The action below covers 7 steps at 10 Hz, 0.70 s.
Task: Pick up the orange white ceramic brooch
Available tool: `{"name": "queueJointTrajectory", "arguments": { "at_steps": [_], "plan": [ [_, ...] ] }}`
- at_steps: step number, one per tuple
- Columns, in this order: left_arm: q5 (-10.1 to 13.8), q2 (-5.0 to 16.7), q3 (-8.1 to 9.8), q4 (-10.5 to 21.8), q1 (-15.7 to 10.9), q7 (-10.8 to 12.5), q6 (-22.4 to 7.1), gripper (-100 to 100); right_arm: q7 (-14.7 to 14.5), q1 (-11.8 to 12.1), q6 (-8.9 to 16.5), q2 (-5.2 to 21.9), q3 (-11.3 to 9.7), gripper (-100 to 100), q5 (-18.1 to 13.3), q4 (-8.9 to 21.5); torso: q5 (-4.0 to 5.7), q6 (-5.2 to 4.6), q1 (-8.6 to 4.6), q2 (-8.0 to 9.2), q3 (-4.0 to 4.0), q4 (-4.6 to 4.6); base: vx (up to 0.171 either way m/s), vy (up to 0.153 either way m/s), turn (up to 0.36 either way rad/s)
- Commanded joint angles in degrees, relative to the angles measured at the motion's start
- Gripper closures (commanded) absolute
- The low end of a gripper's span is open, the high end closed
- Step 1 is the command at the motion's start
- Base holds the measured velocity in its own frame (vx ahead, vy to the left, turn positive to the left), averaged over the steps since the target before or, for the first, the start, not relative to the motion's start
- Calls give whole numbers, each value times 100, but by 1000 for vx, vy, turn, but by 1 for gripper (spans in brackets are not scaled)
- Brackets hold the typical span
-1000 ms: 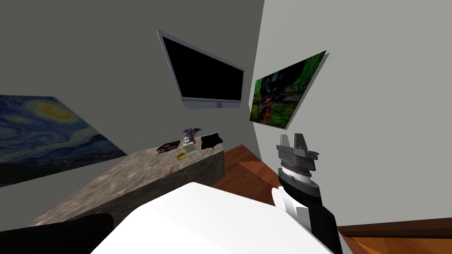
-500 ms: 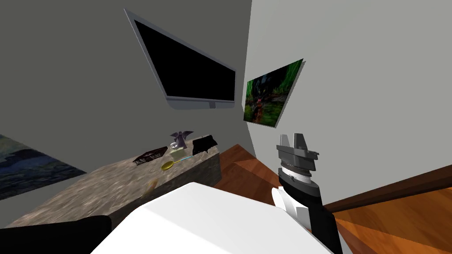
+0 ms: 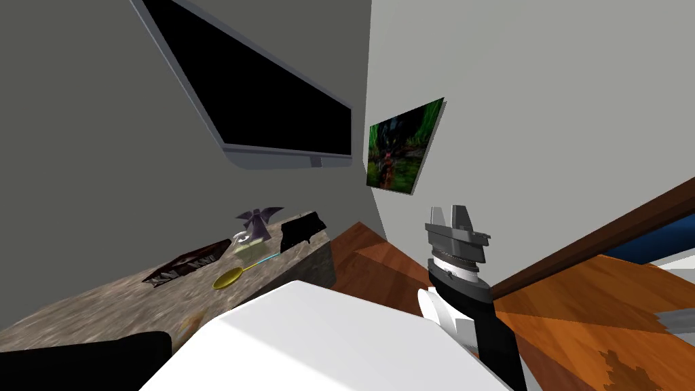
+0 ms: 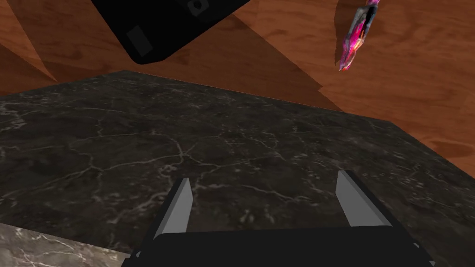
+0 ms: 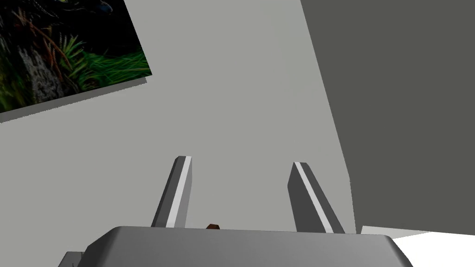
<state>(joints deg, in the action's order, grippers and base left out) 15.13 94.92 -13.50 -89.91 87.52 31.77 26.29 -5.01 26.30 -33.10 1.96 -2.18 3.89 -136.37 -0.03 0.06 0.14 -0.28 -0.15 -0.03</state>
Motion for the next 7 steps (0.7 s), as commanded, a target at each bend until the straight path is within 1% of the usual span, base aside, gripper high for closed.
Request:
{"name": "queueJointTrajectory", "arguments": {
  "at_steps": [1,2,4,5,6,7],
  "plan": [
    [81,231,160,31,163,-4,-111,-100,0,0,0,0,0,0,0,0,0,0,0,0,0,0,76,56,-270],
    [96,428,208,125,168,33,-222,-100,0,0,0,0,0,0,0,0,-1,-2,9,-2,-2,-1,88,83,-379],
    [106,582,251,201,160,58,-326,-100,0,1,0,1,1,0,0,0,-6,2,25,-9,-5,-2,88,93,-204],
    [123,544,268,176,199,44,-256,-100,0,1,0,1,1,0,0,0,-6,3,21,-7,-4,-1,37,40,-40],
    [120,551,268,175,192,46,-284,0,0,1,0,0,1,0,0,0,-3,9,3,9,5,2,8,9,4],
    [64,470,197,43,79,31,-459,-100,0,0,0,0,0,0,0,0,1,9,-10,22,13,6,3,30,-6]
  ]
}}
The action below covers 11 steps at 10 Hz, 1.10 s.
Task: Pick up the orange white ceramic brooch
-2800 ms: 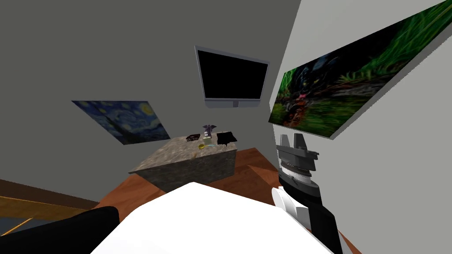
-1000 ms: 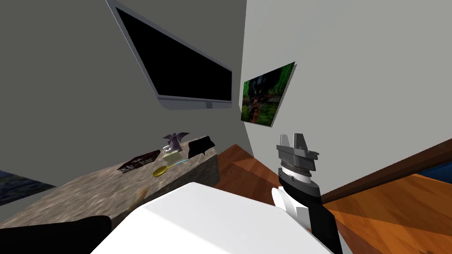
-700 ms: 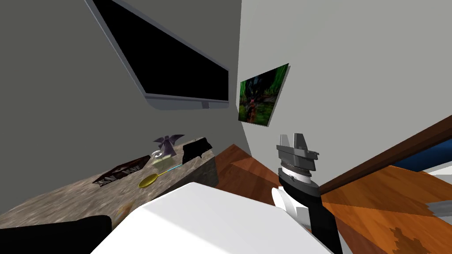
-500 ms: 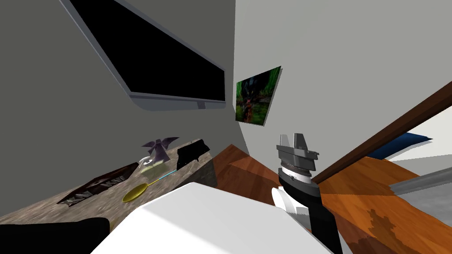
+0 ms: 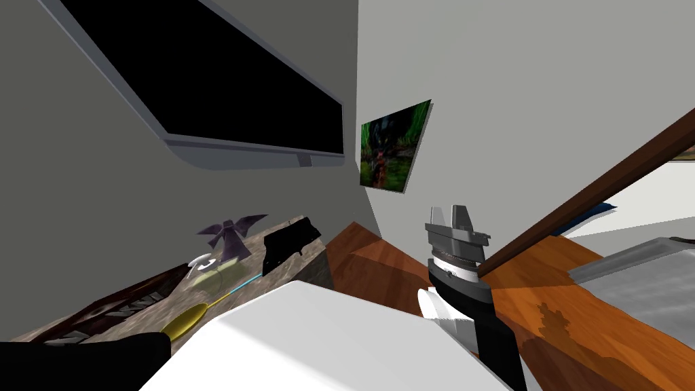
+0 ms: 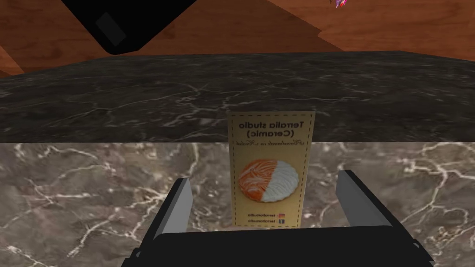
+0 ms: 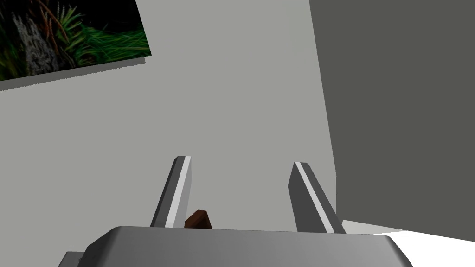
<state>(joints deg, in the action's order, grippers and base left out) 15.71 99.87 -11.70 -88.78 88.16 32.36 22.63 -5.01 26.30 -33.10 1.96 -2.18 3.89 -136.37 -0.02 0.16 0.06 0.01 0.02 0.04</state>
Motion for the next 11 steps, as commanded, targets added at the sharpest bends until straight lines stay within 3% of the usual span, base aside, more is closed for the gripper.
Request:
{"name": "queueJointTrajectory", "arguments": {
  "at_steps": [1,6,7,8,11],
  "plan": [
    [-22,-65,-18,-136,-42,-35,-182,-100,0,0,0,0,0,0,0,0,0,0,0,0,0,0,2,46,-7],
    [-192,-306,-232,-534,-382,-78,-715,-100,0,0,0,0,0,0,0,0,1,-1,-6,9,5,2,-7,22,-27],
    [-146,-264,-152,-517,-288,-89,-656,-100,0,0,0,0,0,0,0,0,2,-1,-7,8,5,2,0,0,0],
    [-149,-267,-158,-526,-295,-88,-680,100,0,0,0,0,0,0,0,0,2,0,-9,6,4,2,0,0,0],
    [-150,-266,-158,-524,-294,-90,-679,100,0,0,0,0,0,0,0,0,3,0,-12,4,3,2,0,0,0]
  ]
}}
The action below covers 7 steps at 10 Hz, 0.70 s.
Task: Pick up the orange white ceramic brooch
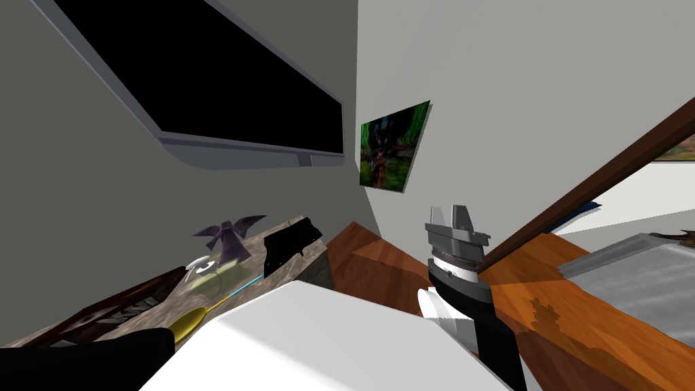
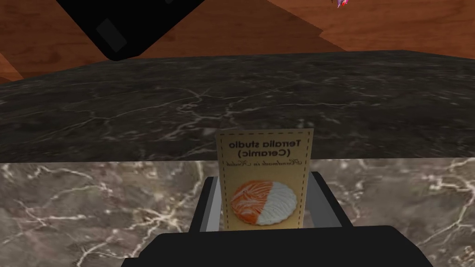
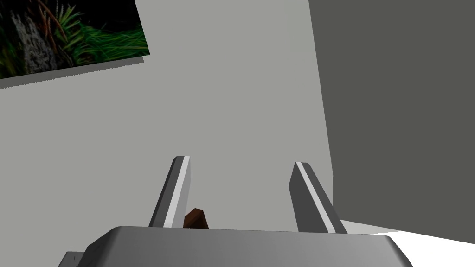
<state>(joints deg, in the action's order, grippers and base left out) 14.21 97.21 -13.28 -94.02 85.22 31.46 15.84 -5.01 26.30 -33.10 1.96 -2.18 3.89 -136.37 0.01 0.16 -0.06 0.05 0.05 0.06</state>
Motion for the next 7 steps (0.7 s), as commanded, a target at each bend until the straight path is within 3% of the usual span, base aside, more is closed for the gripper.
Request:
{"name": "queueJointTrajectory", "arguments": {
  "at_steps": [1,2,3,7],
  "plan": [
    [0,0,0,0,0,0,0,100,0,0,0,0,0,0,0,0,0,0,0,0,0,0,0,0,0],
    [0,0,0,0,0,0,0,0,0,0,0,0,0,0,0,0,0,0,0,0,0,0,0,0,0],
    [43,80,33,189,82,34,230,100,0,0,0,0,0,0,0,0,0,0,0,0,0,0,12,-10,48],
    [185,282,211,520,366,69,675,100,0,0,0,0,0,0,0,0,4,2,-10,-3,-2,-1,6,-27,28]
  ]
}}
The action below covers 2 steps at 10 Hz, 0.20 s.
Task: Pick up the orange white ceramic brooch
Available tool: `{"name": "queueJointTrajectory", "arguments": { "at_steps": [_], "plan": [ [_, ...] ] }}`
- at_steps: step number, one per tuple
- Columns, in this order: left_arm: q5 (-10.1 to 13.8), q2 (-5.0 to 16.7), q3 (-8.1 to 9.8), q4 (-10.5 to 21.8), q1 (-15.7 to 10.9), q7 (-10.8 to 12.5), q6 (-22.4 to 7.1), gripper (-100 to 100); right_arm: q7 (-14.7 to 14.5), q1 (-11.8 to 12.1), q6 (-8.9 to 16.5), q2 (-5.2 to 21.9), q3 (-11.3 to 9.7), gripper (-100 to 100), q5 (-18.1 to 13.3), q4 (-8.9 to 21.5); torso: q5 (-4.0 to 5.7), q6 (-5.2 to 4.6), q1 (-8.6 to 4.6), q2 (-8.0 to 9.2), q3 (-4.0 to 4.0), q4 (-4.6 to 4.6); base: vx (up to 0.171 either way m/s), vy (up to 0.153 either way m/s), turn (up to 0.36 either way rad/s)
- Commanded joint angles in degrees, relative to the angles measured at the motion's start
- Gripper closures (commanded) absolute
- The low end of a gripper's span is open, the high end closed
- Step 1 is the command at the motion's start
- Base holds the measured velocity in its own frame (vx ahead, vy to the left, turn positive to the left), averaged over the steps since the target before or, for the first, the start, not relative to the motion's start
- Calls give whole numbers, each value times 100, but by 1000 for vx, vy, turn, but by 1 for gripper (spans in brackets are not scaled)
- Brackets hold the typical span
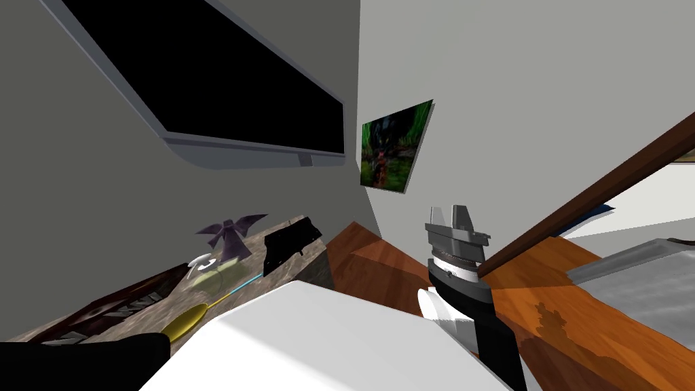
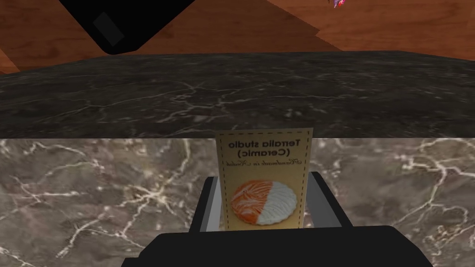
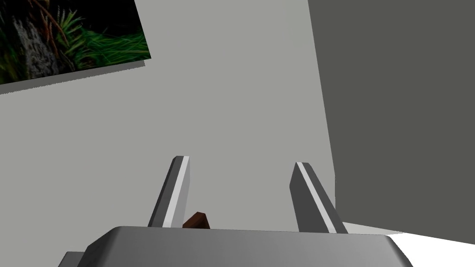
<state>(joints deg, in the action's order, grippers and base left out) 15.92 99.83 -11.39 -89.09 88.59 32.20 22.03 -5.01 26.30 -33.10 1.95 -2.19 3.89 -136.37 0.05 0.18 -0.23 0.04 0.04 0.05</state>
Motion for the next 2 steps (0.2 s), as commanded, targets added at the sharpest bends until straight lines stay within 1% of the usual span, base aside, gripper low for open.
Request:
{"name": "queueJointTrajectory", "arguments": {
  "at_steps": [1,2],
  "plan": [
    [0,0,0,0,0,0,0,100,0,0,0,0,0,0,0,0,0,0,0,0,0,0,-2,-19,3],
    [8,4,10,10,13,-1,26,0,0,0,0,0,0,0,0,0,-2,0,5,1,1,1,0,0,0]
  ]
}}
